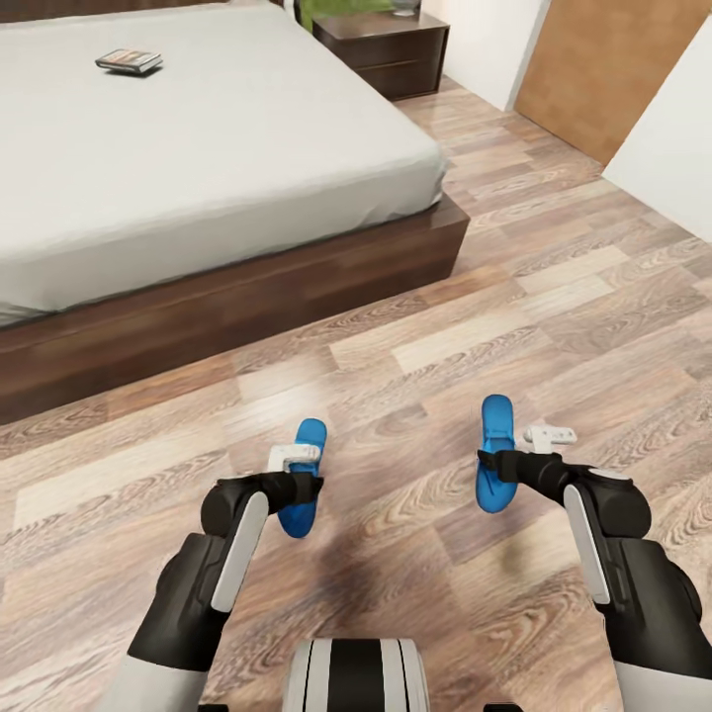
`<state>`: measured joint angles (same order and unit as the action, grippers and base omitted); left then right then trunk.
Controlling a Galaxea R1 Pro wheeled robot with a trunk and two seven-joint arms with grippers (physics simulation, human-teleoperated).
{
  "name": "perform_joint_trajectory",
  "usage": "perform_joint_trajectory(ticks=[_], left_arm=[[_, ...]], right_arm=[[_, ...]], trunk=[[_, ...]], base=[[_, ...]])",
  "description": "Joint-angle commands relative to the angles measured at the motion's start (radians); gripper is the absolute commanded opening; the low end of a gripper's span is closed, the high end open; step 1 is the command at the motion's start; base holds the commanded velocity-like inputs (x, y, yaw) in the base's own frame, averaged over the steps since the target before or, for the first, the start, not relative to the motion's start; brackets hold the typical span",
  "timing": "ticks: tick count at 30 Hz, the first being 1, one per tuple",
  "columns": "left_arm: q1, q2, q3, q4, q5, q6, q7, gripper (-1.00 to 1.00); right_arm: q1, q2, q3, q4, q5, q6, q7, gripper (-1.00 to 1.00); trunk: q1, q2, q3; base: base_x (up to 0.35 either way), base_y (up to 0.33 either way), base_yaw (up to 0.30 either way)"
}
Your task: In the bedroom, move the book from the bed onto either nightstand, and place the two sandals side by side next to the bed.
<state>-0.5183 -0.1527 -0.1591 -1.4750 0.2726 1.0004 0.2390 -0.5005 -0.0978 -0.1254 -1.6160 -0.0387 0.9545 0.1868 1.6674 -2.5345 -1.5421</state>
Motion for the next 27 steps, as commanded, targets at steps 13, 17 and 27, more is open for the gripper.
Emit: perform_joint_trajectory(ticks=[13,17,27], left_arm=[[0.128,0.012,0.116,0.120,0.055,-0.143,0.209,-1.00],[0.149,0.035,0.119,0.101,0.078,-0.142,0.191,-1.00],[0.211,0.043,0.114,0.068,0.079,-0.151,0.187,-1.00]], right_arm=[[0.010,0.009,0.013,-0.001,-0.014,-0.006,0.002,-1.00],[0.010,0.009,0.015,-0.001,-0.014,-0.007,0.002,-1.00],[0.010,0.002,0.012,-0.001,-0.017,-0.009,0.069,-1.00]], trunk=[[-0.006,0.003,0.050],[-0.008,0.004,0.065],[-0.012,0.006,0.104]], base=[[0.000,0.000,-0.033],[0.000,0.000,-0.054],[0.000,0.000,-0.027]])
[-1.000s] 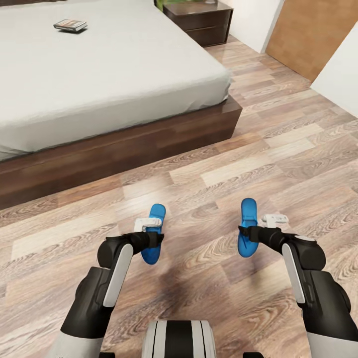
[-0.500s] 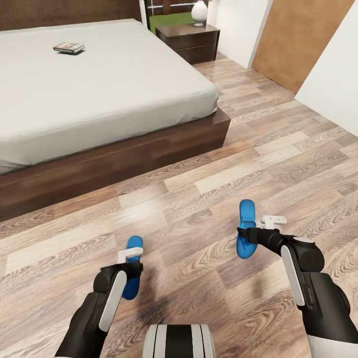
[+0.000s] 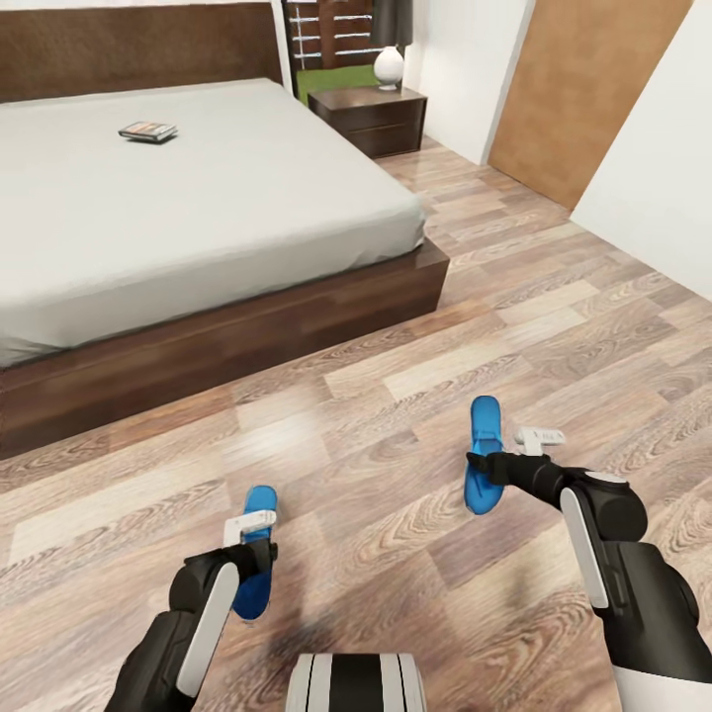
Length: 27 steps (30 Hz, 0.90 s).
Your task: In the bedroom, move the book from the bed onto either nightstand, and place the two sandals side by side next to the bed.
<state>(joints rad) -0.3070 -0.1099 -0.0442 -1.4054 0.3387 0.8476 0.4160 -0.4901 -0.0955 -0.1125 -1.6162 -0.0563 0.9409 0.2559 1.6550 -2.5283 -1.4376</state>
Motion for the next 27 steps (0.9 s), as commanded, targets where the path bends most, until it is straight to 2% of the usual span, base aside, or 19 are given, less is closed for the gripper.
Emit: perform_joint_trajectory(ticks=[1,3,4,7,11,15,20,21,25,27], left_arm=[[0.001,0.001,0.000,-0.013,0.012,0.003,0.011,-1.00],[0.016,0.002,0.010,-0.040,0.009,0.004,0.012,-1.00],[0.029,0.005,0.027,-0.048,0.007,0.004,0.013,-1.00],[0.063,0.012,0.067,-0.057,0.009,0.001,0.009,-1.00],[0.119,0.017,0.102,-0.073,0.013,-0.002,0.000,-1.00],[0.137,0.017,0.111,-0.082,0.014,-0.005,0.002,-1.00],[0.145,0.017,0.113,-0.083,0.022,-0.046,-0.009,-1.00],[0.151,0.030,0.118,-0.072,0.123,-0.069,-0.094,-1.00],[0.153,0.034,0.117,-0.062,0.143,-0.121,-0.107,-1.00],[0.154,0.031,0.116,-0.029,0.150,-0.158,-0.111,-1.00]], right_arm=[[-0.001,0.000,-0.002,-0.001,0.001,0.005,0.017,-1.00],[-0.001,-0.001,-0.005,-0.001,0.001,0.005,0.079,-1.00],[-0.001,-0.002,-0.007,-0.001,0.003,0.004,0.117,-1.00],[-0.001,-0.001,-0.007,0.000,0.009,0.001,0.157,-1.00],[0.001,0.004,-0.004,0.001,0.012,-0.007,0.180,-1.00],[0.004,0.008,-0.004,0.001,0.014,-0.031,0.181,-1.00],[0.006,0.011,-0.001,0.000,0.014,-0.039,0.181,-1.00],[0.007,0.013,-0.001,0.000,0.013,-0.039,0.178,-1.00],[0.007,0.013,0.000,0.000,0.013,-0.040,0.163,-1.00],[0.007,0.013,0.000,0.001,0.013,-0.042,0.157,-1.00]], trunk=[[-0.001,0.000,0.003],[-0.001,0.000,0.011],[-0.002,0.001,0.015],[-0.003,0.001,0.026],[-0.005,0.002,0.042],[-0.007,0.003,0.057],[-0.009,0.004,0.077],[-0.010,0.005,0.081],[-0.011,0.006,0.096],[-0.012,0.006,0.104]], base=[[0.000,0.000,-0.002],[0.000,0.000,-0.001],[0.000,0.000,0.000],[0.000,0.000,0.000],[0.000,0.000,0.000],[0.000,0.000,0.000],[0.000,0.000,-0.107],[0.000,0.000,-0.255],[0.000,0.000,-0.261],[0.000,0.000,-0.265]])
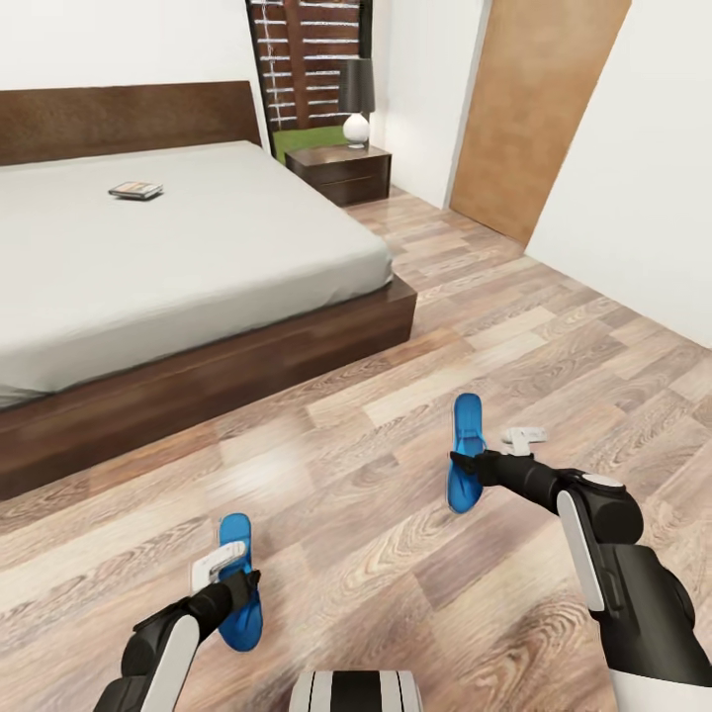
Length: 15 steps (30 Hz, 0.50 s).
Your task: In the bedroom, move the book from the bed onto either nightstand, and place the two sandals side by side next to the bed.
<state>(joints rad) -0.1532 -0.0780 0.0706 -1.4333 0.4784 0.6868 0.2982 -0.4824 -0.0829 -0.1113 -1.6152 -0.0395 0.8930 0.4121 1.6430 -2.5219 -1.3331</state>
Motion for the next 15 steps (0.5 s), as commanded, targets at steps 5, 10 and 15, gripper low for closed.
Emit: perform_joint_trajectory(ticks=[5,10,15], left_arm=[[0.000,-0.001,0.002,0.026,0.013,0.002,0.005,-1.00],[0.000,-0.002,0.003,0.041,0.012,0.000,0.004,-1.00],[-0.001,-0.002,0.003,0.052,0.011,-0.002,0.004,-1.00]], right_arm=[[-0.001,0.000,-0.001,-0.001,-0.003,0.006,0.001,-1.00],[-0.001,0.000,-0.001,-0.001,-0.003,0.006,0.001,-1.00],[-0.001,0.000,0.000,0.000,-0.002,0.005,0.001,-1.00]], trunk=[[-0.002,0.001,0.019],[-0.005,0.002,0.038],[-0.007,0.003,0.057]], base=[[0.000,0.000,-0.265],[0.000,0.000,-0.265],[0.000,0.000,-0.265]])
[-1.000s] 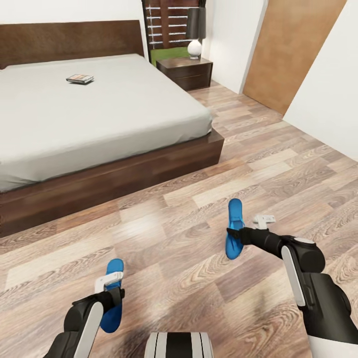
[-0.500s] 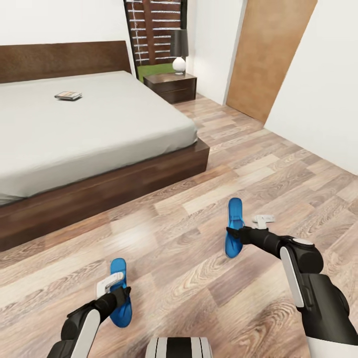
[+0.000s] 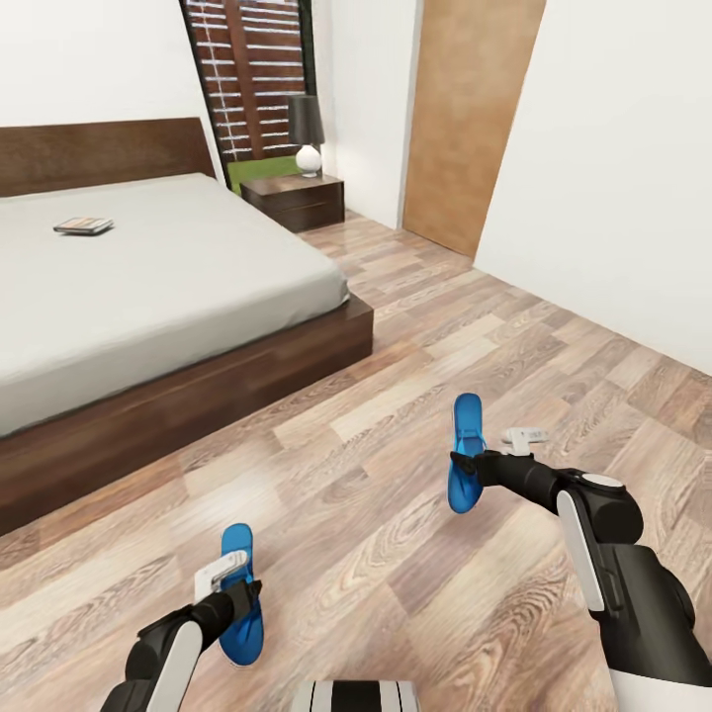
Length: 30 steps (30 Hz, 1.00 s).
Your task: In the bedroom, move the book from the bed onto either nightstand, and place the two sandals side by side next to the bed.
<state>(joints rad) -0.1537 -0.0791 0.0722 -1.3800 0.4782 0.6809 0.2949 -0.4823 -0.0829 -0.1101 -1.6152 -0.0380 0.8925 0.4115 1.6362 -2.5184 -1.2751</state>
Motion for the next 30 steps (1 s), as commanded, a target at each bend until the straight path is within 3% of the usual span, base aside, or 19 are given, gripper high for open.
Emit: perform_joint_trajectory(ticks=[1,6,14,17,26,30], left_arm=[[0.000,-0.001,0.001,-0.001,0.011,0.004,0.007,-1.00],[-0.001,-0.001,0.001,0.005,0.010,0.003,0.007,-1.00],[-0.001,0.000,-0.017,0.044,0.004,-0.065,0.007,-1.00],[-0.001,-0.003,-0.045,0.051,0.007,-0.070,0.010,-1.00],[-0.008,-0.005,-0.058,0.063,0.007,-0.075,0.009,-1.00],[-0.010,-0.007,-0.058,0.074,0.007,-0.098,0.013,-1.00]], right_arm=[[-0.001,0.000,-0.001,0.000,-0.004,0.006,0.001,-1.00],[-0.001,0.000,-0.002,0.000,-0.004,0.006,0.001,-1.00],[-0.001,-0.004,-0.003,0.000,-0.005,0.008,0.007,-1.00],[-0.001,-0.004,-0.004,0.000,-0.006,0.009,0.009,-1.00],[-0.001,-0.006,0.002,0.000,-0.006,0.019,0.009,-1.00],[-0.001,-0.010,0.023,0.000,-0.006,0.036,0.009,-1.00]], trunk=[[-0.001,0.000,0.003],[-0.003,0.001,0.023],[-0.003,0.001,0.023],[-0.003,0.001,0.023],[-0.007,0.003,0.057],[-0.009,0.004,0.073]], base=[[0.000,0.000,-0.265],[0.000,0.000,-0.265],[0.111,0.000,-0.117],[0.159,0.000,-0.006],[0.019,0.000,-0.001],[0.001,0.000,0.000]])
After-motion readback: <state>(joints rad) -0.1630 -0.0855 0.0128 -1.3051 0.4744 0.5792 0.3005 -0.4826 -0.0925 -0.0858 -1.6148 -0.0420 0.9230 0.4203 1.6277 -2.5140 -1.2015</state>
